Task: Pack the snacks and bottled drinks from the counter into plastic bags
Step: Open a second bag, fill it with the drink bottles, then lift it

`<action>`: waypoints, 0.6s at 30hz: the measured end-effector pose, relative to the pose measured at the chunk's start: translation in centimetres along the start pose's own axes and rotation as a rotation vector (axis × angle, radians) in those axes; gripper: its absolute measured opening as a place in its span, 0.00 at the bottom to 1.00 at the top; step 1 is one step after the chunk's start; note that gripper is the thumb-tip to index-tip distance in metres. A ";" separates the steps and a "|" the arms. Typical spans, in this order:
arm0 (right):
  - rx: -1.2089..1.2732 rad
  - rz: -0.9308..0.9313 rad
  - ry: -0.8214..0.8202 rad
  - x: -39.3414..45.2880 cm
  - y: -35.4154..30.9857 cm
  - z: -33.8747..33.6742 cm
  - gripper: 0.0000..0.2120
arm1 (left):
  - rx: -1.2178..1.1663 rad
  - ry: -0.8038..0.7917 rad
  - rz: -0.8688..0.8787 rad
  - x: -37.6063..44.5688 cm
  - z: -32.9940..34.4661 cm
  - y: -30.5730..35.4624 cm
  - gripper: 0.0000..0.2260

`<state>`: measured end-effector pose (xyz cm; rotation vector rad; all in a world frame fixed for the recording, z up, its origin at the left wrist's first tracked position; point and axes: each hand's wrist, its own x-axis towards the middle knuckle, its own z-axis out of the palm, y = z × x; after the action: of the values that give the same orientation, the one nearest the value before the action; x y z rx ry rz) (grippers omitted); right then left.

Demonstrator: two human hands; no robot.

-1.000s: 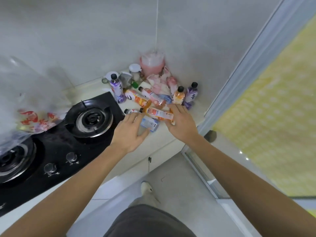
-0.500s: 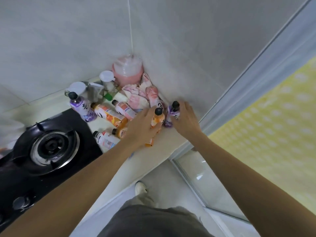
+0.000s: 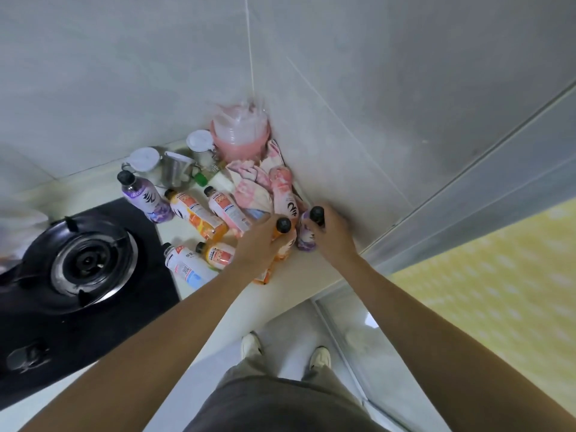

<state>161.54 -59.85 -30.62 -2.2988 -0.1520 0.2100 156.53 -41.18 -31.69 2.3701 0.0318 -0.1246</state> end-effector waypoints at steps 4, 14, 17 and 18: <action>-0.034 -0.009 0.026 -0.8 0.5 -0.1 0.14 | -0.037 0.051 -0.033 -0.5 0.4 0.3 0.13; -0.176 -0.122 0.084 -4.0 -2.7 -2.7 0.12 | -0.091 0.141 0.028 -2.4 -3.3 2.2 0.08; -0.201 -0.216 0.136 -4.1 -4.5 -3.6 0.14 | -0.104 0.202 0.025 -4.1 -5.6 2.7 0.14; -0.201 -0.232 0.136 -4.0 -5.0 -3.8 0.15 | -0.098 0.228 0.013 -4.9 -6.3 2.8 0.14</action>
<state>158.14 -59.99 -24.02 -2.4605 -0.3829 -0.0848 152.28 -38.80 -24.75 2.2754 0.1288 0.1511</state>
